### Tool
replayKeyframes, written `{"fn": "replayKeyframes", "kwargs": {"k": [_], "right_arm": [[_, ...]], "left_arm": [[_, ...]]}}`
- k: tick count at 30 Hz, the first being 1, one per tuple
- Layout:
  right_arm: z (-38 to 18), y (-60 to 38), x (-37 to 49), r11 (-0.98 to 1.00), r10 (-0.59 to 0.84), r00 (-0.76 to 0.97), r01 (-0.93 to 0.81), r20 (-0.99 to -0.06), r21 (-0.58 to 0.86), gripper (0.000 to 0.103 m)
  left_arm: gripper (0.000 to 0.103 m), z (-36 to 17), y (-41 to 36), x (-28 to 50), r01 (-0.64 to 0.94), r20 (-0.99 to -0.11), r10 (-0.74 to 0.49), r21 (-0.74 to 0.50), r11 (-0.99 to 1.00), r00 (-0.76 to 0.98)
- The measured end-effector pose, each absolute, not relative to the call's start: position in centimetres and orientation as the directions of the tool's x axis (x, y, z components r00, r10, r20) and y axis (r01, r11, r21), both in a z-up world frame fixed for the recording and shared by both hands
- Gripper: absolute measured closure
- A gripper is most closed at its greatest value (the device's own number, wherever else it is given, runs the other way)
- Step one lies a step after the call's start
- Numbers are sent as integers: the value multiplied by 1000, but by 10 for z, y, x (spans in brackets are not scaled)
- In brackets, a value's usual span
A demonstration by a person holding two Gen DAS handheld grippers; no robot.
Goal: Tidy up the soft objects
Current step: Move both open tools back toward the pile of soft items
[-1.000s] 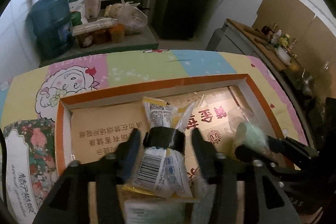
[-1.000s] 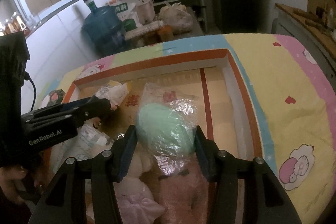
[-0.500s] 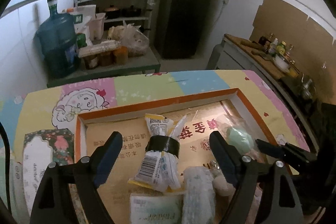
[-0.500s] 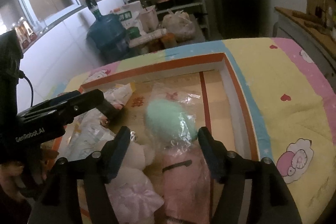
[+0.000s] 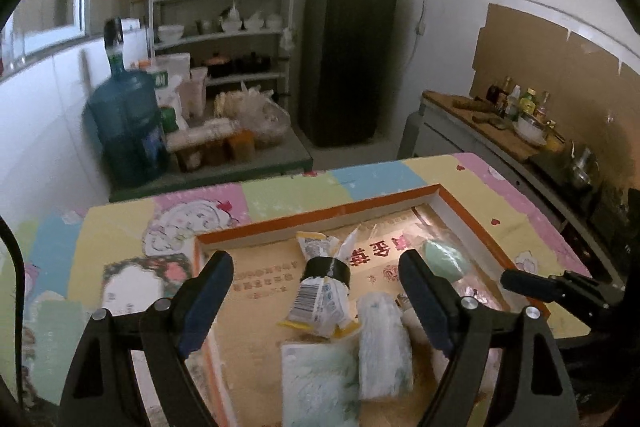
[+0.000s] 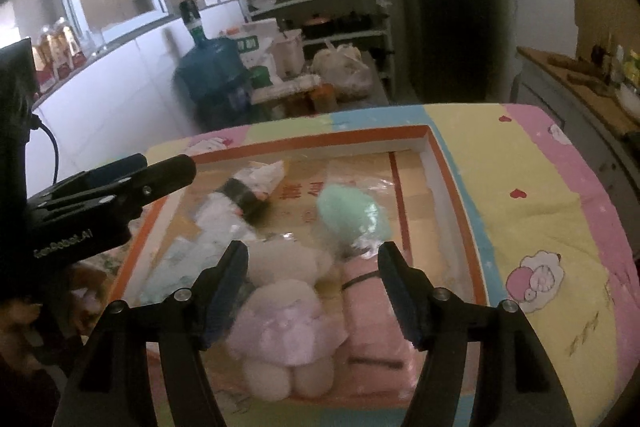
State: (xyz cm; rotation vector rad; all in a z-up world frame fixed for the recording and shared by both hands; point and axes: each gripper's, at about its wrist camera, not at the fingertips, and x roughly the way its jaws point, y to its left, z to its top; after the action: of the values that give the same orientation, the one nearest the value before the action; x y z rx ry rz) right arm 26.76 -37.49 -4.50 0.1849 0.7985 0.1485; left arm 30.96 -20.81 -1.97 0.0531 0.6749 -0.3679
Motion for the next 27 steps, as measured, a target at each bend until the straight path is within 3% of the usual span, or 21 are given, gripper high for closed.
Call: {"fn": "replayKeyframes", "kwargs": {"k": [13, 27], "right_arm": [[-9, -327, 187, 972, 193, 818, -84, -542, 219, 34], [6, -262, 127, 963, 249, 852, -165, -461, 215, 34]], "left_arm": [[18, 13, -155, 228, 306, -406, -268, 30, 952, 873], [19, 14, -94, 162, 261, -371, -232, 29, 965, 899]]}}
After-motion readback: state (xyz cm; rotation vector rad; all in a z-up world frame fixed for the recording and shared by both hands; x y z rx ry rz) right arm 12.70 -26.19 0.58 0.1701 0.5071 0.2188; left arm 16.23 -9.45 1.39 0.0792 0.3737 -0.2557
